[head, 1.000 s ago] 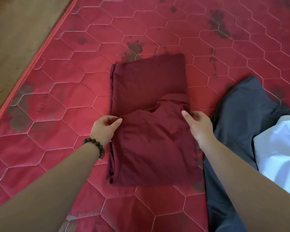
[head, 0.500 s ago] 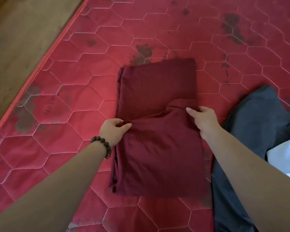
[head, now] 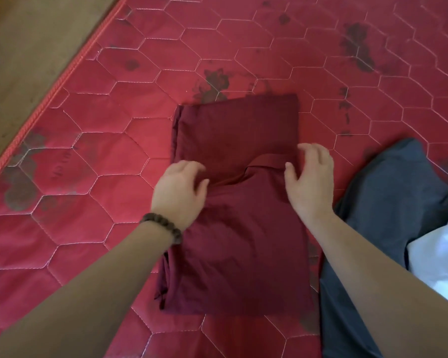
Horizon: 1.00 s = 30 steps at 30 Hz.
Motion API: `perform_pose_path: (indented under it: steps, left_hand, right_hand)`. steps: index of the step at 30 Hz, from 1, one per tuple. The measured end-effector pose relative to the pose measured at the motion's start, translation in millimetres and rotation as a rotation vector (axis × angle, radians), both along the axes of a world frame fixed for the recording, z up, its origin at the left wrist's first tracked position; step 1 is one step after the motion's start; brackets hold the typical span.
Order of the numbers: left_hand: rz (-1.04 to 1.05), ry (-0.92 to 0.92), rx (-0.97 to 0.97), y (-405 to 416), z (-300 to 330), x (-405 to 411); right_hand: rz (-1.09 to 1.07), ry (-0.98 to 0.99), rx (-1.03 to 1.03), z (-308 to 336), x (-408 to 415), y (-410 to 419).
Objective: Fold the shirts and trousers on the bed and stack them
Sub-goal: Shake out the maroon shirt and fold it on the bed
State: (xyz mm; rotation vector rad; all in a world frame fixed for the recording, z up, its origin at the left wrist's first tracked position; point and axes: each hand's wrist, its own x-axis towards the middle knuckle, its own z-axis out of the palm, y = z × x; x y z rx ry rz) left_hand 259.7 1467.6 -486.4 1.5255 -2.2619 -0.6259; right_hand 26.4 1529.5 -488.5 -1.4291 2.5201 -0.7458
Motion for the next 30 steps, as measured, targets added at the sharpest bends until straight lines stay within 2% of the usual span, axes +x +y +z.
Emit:
perform_pose_path:
  steps: [1,3,5,7,8,13,17,22,25,28,30]
  left_hand:
    - [-0.113,0.033,-0.077,4.1,1.4,-14.9]
    - [-0.322,0.011,-0.165,18.7,-7.7,-43.2]
    - [-0.428,-0.171,-0.144,36.2,-26.2,-60.6]
    - [-0.426,-0.374,-0.059,46.2,-42.5,-61.2]
    - [-0.415,-0.41,-0.047,48.0,-49.9,-57.0]
    - [-0.39,-0.409,-0.033,47.5,-62.9,-48.3]
    - [-0.409,-0.363,-0.043,44.4,-62.1,-46.1]
    - [-0.375,0.044,0.079,27.7,-45.7,-24.3]
    - [-0.572,-0.032,-0.069,18.7,-33.3,22.0]
    - [-0.795,-0.237,-0.187,13.8,-32.3,71.6]
    - [-0.883,-0.368,-0.186,13.6,-36.9,94.0]
  right_hand:
    - [0.145,0.135,-0.041,-1.9,7.8,4.5]
    - [0.408,0.268,-0.007,-14.9,22.3,14.5]
    - [0.542,0.32,0.143,-34.4,32.7,25.6]
    - [0.539,0.372,0.28,-50.0,35.5,34.4]
    - [0.515,0.381,0.318,-54.1,34.9,36.6]
    - [0.38,0.342,0.326,-61.4,33.2,40.3]
    - [0.353,0.246,0.322,-61.2,31.9,37.3]
    - [0.447,0.025,0.281,-45.0,11.5,40.3]
    - [0.591,0.206,0.238,-30.6,-20.7,63.7]
    - [0.803,0.45,0.308,-21.6,-50.4,86.6]
    - [0.961,0.569,0.338,-21.8,-61.0,94.3]
